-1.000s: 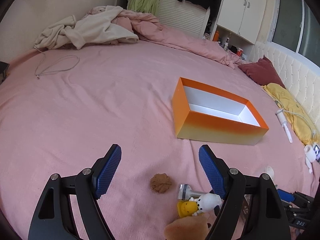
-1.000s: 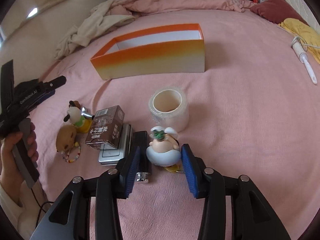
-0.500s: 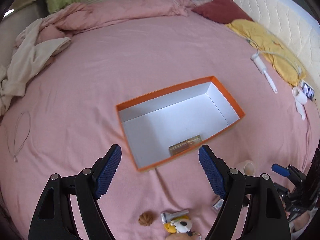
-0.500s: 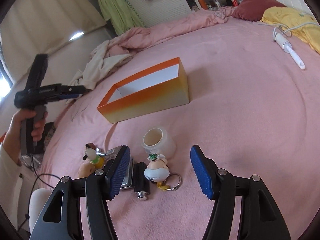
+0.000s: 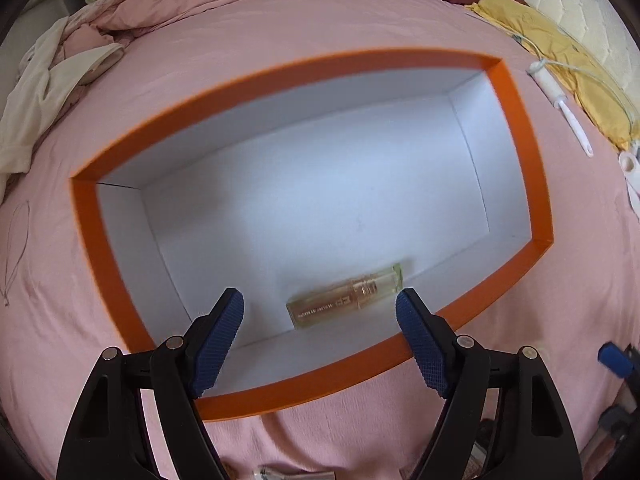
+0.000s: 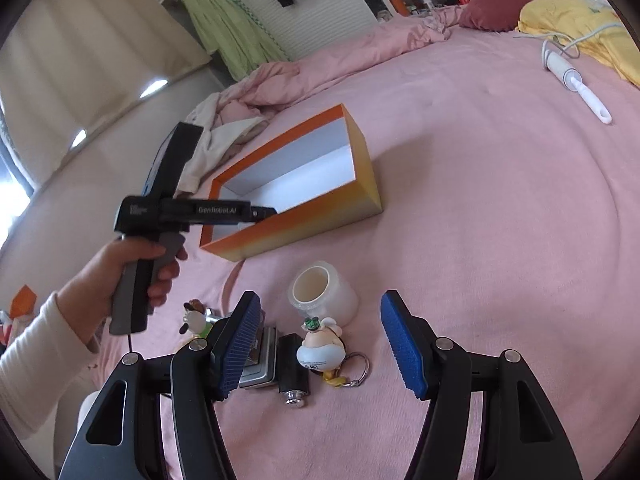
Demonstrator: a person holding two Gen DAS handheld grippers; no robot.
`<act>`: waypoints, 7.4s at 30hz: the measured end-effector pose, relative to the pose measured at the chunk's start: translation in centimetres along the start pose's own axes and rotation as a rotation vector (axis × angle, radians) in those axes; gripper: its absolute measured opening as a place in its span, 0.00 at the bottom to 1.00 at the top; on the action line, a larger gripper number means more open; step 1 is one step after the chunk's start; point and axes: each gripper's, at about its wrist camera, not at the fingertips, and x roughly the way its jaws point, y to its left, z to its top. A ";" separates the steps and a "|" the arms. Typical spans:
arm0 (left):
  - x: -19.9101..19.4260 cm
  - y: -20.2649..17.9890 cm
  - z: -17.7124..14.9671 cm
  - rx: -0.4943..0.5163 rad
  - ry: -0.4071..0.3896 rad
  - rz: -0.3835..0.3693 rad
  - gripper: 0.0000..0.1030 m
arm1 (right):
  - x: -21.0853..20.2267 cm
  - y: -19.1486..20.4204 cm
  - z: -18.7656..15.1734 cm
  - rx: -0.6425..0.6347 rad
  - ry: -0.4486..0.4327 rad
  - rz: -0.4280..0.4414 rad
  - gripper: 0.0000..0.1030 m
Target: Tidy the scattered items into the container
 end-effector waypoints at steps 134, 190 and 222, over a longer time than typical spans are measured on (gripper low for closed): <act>-5.5 0.0 -19.7 -0.264 -0.245 0.090 0.49 | 4.0 2.2 -7.6 -0.250 0.008 -0.313 0.67; -12.4 5.4 -22.9 -0.414 -0.454 -0.048 0.77 | -5.4 12.9 -11.4 -0.334 -0.075 -0.408 0.67; -11.6 3.1 -23.4 -0.365 -0.459 0.149 0.77 | 4.0 9.4 -1.8 -0.128 -0.148 -0.387 0.69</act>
